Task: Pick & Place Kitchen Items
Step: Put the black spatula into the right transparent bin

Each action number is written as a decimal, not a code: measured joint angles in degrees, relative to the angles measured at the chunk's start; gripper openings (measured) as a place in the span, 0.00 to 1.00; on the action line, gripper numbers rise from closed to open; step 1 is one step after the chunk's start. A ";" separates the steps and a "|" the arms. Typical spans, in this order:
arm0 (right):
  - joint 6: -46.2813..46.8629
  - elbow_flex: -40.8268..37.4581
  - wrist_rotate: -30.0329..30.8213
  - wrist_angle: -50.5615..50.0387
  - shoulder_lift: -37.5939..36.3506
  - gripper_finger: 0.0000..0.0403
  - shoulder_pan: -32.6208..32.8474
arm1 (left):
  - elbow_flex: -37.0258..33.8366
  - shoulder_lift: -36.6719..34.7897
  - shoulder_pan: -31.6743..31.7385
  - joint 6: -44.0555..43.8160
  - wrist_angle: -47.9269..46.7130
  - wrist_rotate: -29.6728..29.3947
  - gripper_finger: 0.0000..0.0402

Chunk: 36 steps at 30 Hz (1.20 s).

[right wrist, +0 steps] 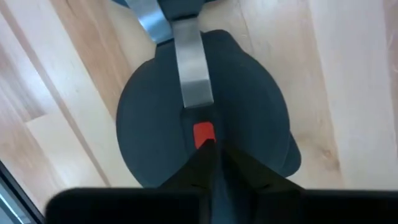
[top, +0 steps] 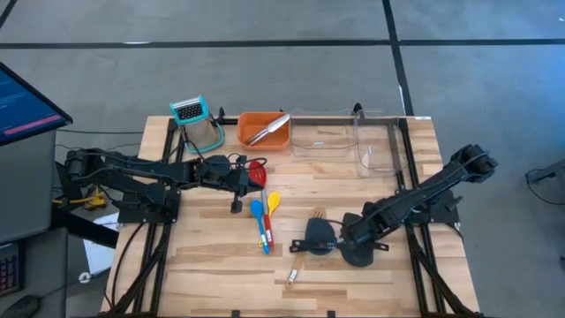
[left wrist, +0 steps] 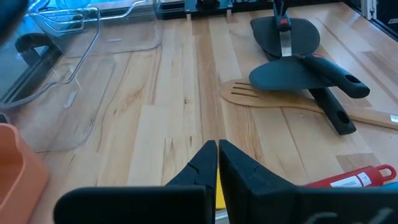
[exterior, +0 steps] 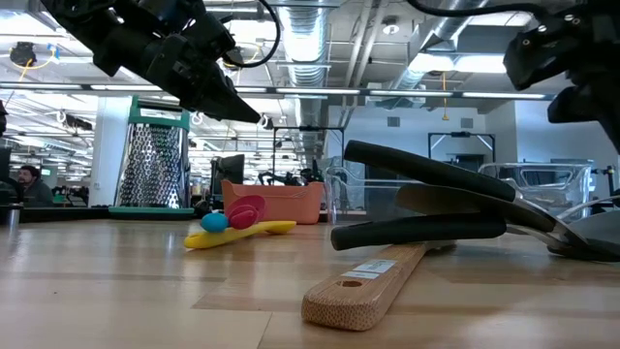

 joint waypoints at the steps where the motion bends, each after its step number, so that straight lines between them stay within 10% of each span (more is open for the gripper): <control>1: -0.02 0.00 0.15 0.04 0.00 0.09 -0.09 | 0.00 0.00 0.00 0.01 0.01 0.00 0.00; 17: -4.24 -0.02 1.22 0.77 7.42 0.63 1.40 | 0.00 0.00 0.00 0.12 -0.01 0.00 0.00; 28: -4.57 -0.02 1.20 1.21 11.72 0.58 1.71 | 0.00 0.00 -0.02 0.12 -0.03 0.00 0.00; 36: -4.68 -0.02 1.24 1.07 11.08 0.27 1.73 | 0.00 0.00 -0.01 0.12 -0.03 -0.02 0.00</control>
